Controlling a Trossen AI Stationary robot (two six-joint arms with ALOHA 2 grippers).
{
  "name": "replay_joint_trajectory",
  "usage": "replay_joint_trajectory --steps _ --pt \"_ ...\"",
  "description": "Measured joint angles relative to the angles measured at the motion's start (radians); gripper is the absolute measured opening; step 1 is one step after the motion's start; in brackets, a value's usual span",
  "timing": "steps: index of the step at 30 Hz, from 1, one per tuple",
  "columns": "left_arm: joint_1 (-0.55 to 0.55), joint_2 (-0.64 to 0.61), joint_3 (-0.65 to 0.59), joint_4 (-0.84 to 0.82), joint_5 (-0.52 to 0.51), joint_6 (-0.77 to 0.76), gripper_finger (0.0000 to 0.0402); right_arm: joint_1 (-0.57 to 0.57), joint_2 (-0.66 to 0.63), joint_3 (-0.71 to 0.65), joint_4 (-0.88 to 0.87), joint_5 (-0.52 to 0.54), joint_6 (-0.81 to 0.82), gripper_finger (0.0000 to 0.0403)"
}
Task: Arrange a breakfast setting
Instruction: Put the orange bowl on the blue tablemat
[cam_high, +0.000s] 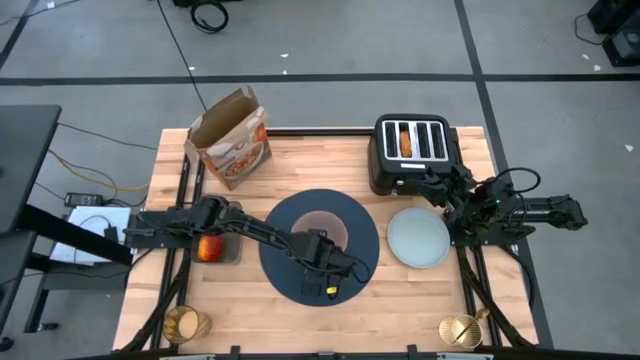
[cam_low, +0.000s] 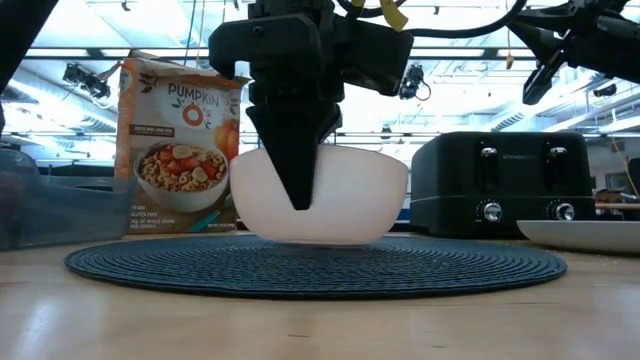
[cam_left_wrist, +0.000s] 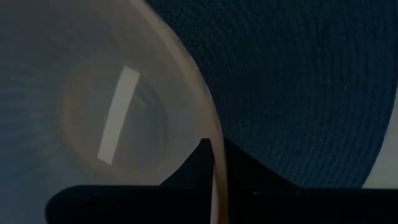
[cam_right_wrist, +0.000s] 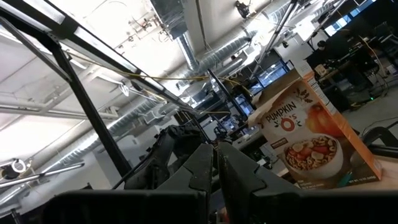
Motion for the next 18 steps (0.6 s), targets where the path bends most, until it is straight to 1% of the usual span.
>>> replay_joint_trajectory --steps 6,9,16,18 --pt "-0.001 0.000 0.000 0.000 -0.016 -0.007 0.0022 0.000 0.000 0.000 0.000 0.000 0.000 0.0036" --pt "0.000 0.000 0.000 0.001 -0.012 -0.008 0.0030 0.000 0.000 0.000 0.000 0.000 0.000 0.0036" --pt "0.000 0.001 0.000 0.016 0.050 -0.021 0.0086 0.000 0.000 0.000 0.000 0.000 0.000 0.0036" --pt "0.000 0.001 0.000 0.016 0.051 -0.030 0.0102 0.000 0.000 0.000 0.000 -0.001 -0.001 0.0036"
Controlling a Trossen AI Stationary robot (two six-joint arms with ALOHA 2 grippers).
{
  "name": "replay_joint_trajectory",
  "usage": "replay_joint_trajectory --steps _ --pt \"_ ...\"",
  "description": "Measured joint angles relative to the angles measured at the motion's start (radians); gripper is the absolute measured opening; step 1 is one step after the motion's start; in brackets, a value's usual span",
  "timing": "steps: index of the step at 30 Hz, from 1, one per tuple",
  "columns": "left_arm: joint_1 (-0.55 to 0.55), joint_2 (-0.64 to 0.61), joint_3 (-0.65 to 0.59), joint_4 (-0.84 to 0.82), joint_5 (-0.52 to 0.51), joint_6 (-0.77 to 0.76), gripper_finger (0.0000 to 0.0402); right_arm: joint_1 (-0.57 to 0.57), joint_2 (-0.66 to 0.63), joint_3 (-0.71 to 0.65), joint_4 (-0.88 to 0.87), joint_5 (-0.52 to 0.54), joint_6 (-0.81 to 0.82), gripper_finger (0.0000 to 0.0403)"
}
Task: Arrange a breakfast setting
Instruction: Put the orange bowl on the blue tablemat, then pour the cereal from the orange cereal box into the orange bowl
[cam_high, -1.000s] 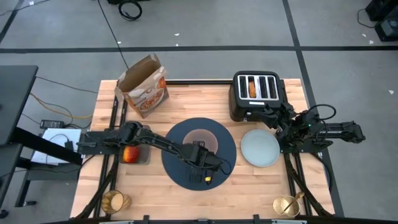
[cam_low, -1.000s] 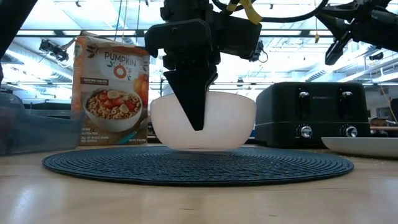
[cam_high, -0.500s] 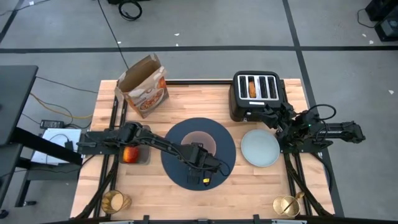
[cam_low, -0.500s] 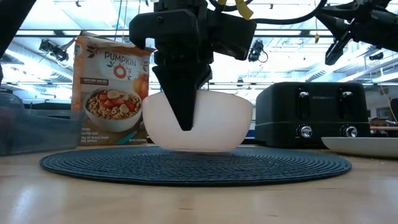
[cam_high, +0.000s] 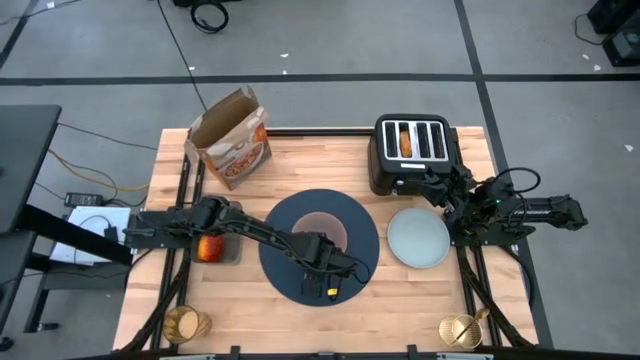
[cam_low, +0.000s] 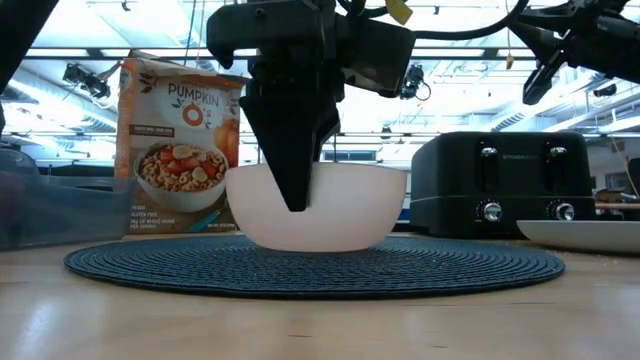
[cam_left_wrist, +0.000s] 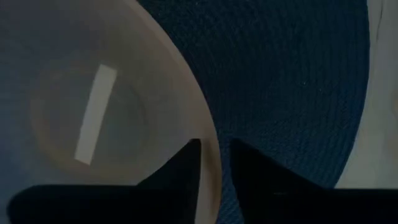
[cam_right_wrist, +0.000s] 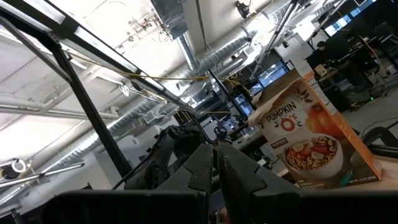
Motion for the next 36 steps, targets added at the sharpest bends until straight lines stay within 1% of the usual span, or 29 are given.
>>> replay_joint_trajectory --steps 4,8,12,16,18,21,23,26,28,31,36 --pt "0.003 -0.013 0.004 0.000 -0.004 -0.012 0.0126 0.000 0.000 0.000 0.000 0.000 0.000 0.0036" --pt "0.007 -0.034 0.017 -0.007 -0.010 -0.027 0.0142 0.000 0.000 0.000 0.000 -0.001 -0.001 0.0036" --pt "0.007 -0.059 0.036 -0.045 -0.014 -0.042 0.0146 0.000 0.000 0.000 0.000 -0.002 -0.002 0.0036" --pt "0.009 -0.099 0.091 -0.082 -0.015 -0.088 0.0146 0.000 0.000 0.000 -0.003 -0.003 -0.002 0.0036" --pt "0.016 -0.138 0.108 -0.075 -0.028 -0.133 0.0146 0.000 0.002 0.000 -0.012 -0.003 -0.002 0.0036" --pt "0.042 -0.214 0.119 -0.079 -0.096 -0.216 0.0146 0.000 0.002 0.000 -0.012 -0.003 -0.002 0.0036" --pt "0.071 -0.275 0.120 -0.096 -0.142 -0.309 0.0147 0.000 0.002 0.000 -0.010 -0.003 0.000 0.0036" --pt "0.128 -0.373 0.120 -0.135 -0.181 -0.425 0.0156 0.000 0.002 0.000 -0.010 -0.003 0.000 0.0036" --pt "0.168 -0.440 0.120 -0.132 -0.198 -0.470 0.0170 0.000 0.002 0.000 -0.019 -0.002 -0.001 0.0036" --pt "0.221 -0.539 0.120 -0.097 -0.241 -0.478 0.0203 0.000 0.003 0.000 -0.024 -0.001 0.000 0.0036" --pt "0.288 -0.665 0.121 -0.071 -0.353 -0.425 0.0267 0.000 0.003 0.000 -0.025 0.000 0.017 0.0042"
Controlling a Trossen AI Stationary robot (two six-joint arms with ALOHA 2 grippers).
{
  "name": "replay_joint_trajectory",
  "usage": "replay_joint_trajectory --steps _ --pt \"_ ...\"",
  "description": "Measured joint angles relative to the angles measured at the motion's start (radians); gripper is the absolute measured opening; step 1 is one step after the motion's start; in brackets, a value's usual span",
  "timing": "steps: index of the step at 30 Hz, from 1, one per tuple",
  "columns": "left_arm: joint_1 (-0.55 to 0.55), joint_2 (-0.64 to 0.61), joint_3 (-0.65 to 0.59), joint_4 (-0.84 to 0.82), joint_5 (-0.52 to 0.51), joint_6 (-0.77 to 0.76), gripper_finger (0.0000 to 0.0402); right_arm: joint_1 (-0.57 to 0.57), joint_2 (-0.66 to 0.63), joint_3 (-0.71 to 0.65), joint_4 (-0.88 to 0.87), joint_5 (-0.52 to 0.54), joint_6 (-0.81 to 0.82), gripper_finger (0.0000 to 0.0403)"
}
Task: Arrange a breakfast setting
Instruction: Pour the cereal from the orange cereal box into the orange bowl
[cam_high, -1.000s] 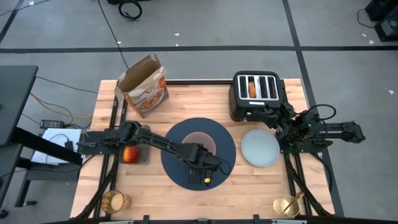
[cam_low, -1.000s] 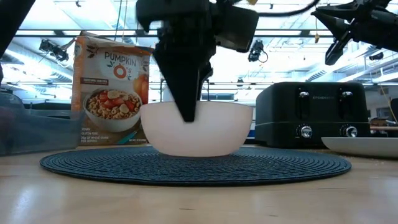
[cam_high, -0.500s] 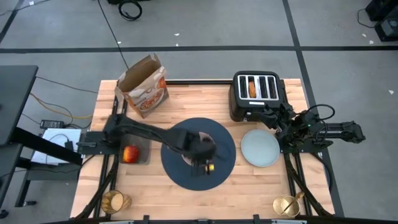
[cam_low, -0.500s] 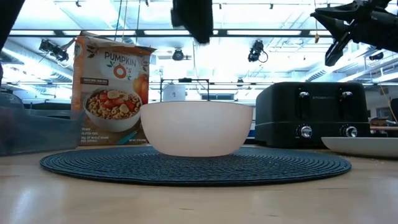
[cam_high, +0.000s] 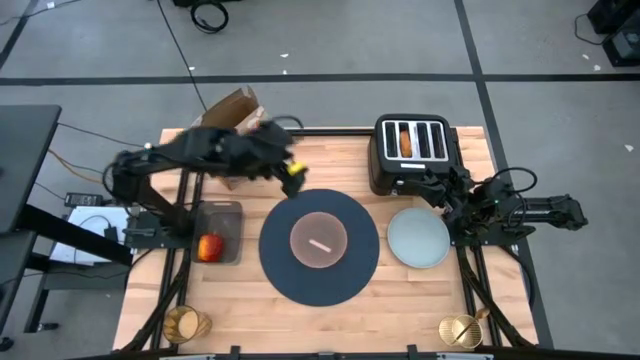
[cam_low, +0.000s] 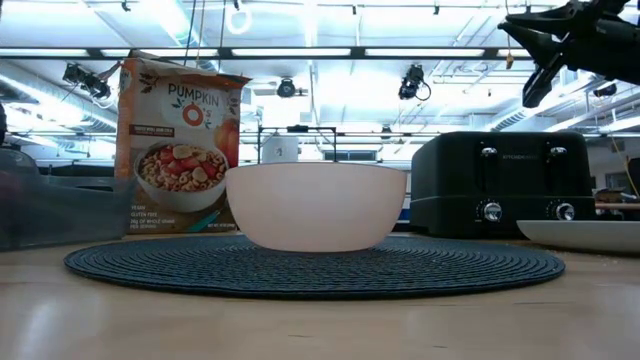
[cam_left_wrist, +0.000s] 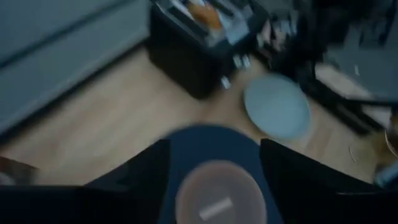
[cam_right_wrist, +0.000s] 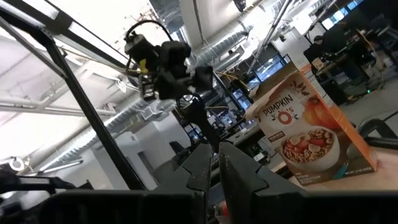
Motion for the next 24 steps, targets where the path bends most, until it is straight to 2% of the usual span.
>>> replay_joint_trajectory --steps 3,5,10,15,19,24 --pt "0.059 -0.050 0.000 -0.053 -0.034 0.023 0.0299 0.000 0.000 0.000 -0.015 0.000 0.031 0.0048" --pt "0.118 -0.072 0.000 -0.149 -0.064 0.003 0.0312 0.000 0.000 0.000 -0.021 -0.001 0.042 0.0051" --pt "0.307 -0.085 -0.001 -0.396 -0.056 -0.084 0.0317 0.000 0.001 0.000 -0.050 0.000 0.055 0.0052" --pt "0.428 -0.084 -0.002 -0.419 -0.042 0.003 0.0315 0.000 0.002 0.000 -0.070 0.001 0.064 0.0051" --pt "0.534 -0.084 -0.002 -0.421 0.114 0.060 0.0309 0.000 0.002 0.000 -0.070 0.024 0.105 0.0051" --pt "0.658 -0.060 -0.003 -0.425 0.262 0.185 0.0300 0.000 0.002 0.000 -0.071 0.064 0.112 0.0051"
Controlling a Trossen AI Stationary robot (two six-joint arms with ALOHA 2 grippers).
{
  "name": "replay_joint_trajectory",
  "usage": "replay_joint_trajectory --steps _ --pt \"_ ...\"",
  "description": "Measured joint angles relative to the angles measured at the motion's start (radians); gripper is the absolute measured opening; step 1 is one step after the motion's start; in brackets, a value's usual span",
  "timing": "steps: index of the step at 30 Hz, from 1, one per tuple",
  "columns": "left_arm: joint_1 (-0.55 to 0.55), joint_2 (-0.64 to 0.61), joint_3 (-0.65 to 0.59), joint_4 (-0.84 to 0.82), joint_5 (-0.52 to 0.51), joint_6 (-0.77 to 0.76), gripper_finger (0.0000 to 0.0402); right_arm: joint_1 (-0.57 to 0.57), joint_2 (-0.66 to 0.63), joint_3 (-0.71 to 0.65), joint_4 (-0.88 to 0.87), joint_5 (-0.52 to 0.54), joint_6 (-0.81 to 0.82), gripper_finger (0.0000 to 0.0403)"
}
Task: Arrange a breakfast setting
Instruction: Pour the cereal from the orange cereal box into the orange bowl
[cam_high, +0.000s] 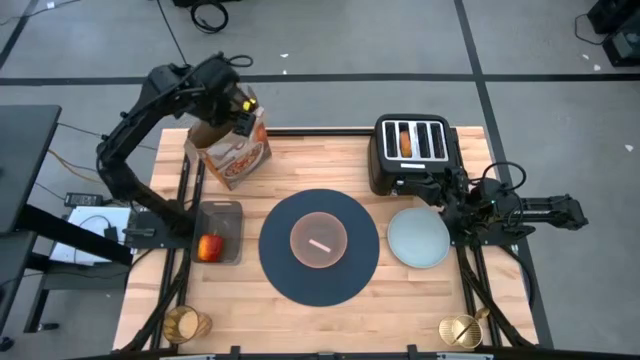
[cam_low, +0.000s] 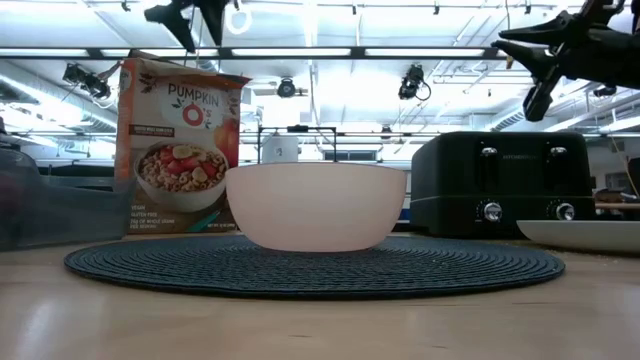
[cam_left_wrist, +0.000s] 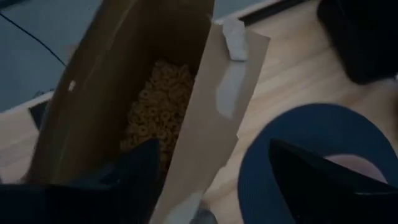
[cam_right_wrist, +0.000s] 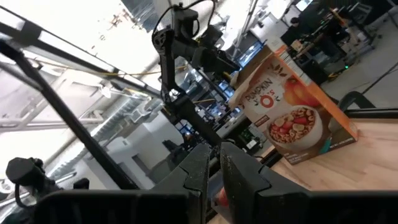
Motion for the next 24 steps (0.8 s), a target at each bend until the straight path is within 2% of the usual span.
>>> replay_joint_trajectory --steps 6,12,24 --pt "0.079 0.052 0.000 -0.001 0.093 0.201 0.0290 0.000 0.000 0.000 -0.002 0.021 0.000 0.0051" --pt "0.157 0.106 0.000 -0.001 0.214 0.261 0.0272 0.000 0.000 0.000 -0.002 0.019 0.003 0.0051" --pt "0.224 0.173 0.000 -0.001 0.279 0.337 0.0181 0.000 0.000 0.000 -0.002 0.012 0.003 0.0051"
